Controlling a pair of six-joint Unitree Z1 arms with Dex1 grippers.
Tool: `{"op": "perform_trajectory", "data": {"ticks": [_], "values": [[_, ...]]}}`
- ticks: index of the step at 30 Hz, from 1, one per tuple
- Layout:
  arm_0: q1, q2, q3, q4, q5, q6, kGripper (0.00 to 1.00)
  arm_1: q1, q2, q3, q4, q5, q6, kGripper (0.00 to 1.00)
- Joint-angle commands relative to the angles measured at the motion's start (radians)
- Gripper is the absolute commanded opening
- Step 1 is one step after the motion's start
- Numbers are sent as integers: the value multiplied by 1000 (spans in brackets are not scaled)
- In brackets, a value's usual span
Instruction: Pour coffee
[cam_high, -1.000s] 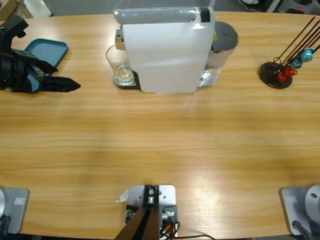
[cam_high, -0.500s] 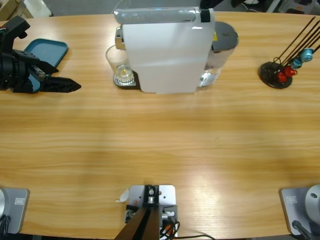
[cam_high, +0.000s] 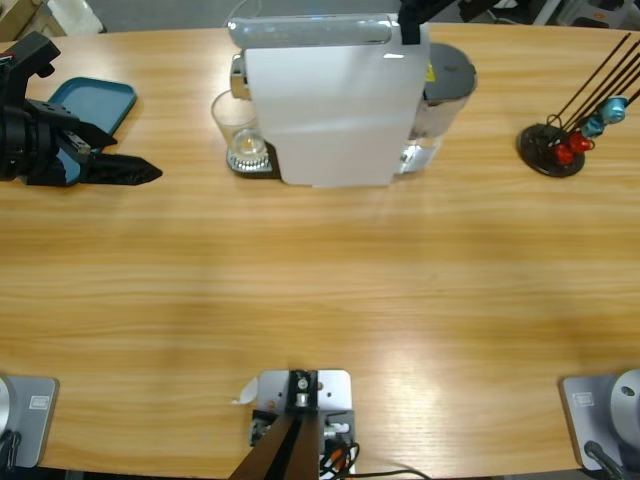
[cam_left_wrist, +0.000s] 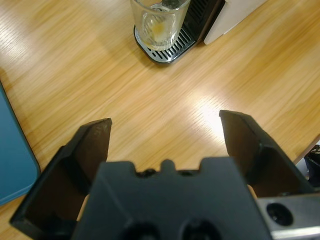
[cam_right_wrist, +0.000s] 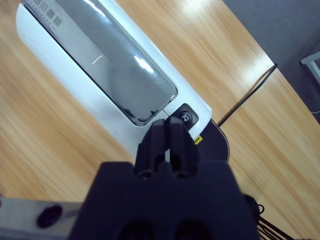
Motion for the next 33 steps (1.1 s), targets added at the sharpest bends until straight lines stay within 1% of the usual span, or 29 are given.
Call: {"op": "perform_trajectory", "data": {"ticks": [1, 14, 33], "values": [[-4, 42, 39, -14, -4, -9, 936, -33, 41, -15, 11, -15, -13, 0], [-10, 41, 39, -14, -4, -9, 936, -40, 69, -23, 8, -11, -16, 0], [-12, 38, 41, -14, -4, -9, 936, -37, 62, 52, -20, 7, -11, 0]]}}
